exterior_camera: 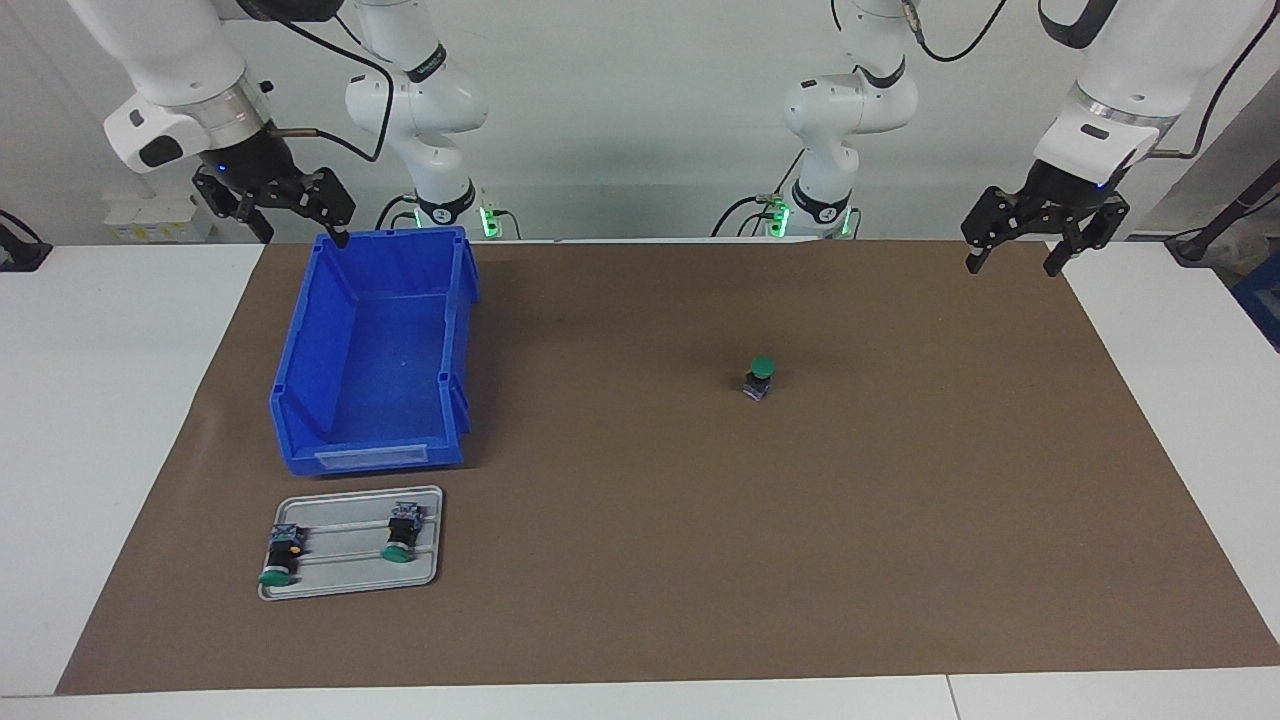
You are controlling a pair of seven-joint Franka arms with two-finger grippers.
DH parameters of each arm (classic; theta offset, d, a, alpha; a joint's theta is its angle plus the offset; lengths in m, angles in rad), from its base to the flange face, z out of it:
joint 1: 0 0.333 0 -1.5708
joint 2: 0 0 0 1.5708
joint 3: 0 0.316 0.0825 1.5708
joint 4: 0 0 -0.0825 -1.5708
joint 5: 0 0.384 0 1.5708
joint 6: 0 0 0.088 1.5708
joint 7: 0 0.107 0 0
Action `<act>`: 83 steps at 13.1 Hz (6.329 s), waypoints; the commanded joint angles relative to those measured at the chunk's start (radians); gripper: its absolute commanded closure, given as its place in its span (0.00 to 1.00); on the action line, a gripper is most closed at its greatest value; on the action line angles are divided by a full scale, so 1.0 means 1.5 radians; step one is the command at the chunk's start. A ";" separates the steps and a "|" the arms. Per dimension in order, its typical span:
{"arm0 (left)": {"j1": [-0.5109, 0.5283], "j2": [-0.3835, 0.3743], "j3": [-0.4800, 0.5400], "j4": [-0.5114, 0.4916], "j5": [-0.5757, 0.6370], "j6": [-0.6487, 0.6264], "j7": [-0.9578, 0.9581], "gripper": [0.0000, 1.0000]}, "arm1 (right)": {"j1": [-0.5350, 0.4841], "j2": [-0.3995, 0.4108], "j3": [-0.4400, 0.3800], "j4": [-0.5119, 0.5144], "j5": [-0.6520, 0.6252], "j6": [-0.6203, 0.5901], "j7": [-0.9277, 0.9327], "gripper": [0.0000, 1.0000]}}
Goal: Place and press button with both arms
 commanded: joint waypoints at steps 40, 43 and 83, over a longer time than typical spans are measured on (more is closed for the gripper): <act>-0.059 -0.029 0.067 -0.037 -0.009 -0.067 0.037 0.00 | 0.557 0.525 0.048 0.237 -0.165 0.445 0.871 0.15; -0.059 -0.030 0.067 -0.037 -0.009 -0.067 0.037 0.00 | 0.566 0.540 0.048 0.236 -0.164 0.436 0.909 0.16; -0.059 -0.029 0.067 -0.037 -0.009 -0.067 0.037 0.00 | 0.186 0.115 0.047 -0.012 -0.037 0.176 0.299 0.89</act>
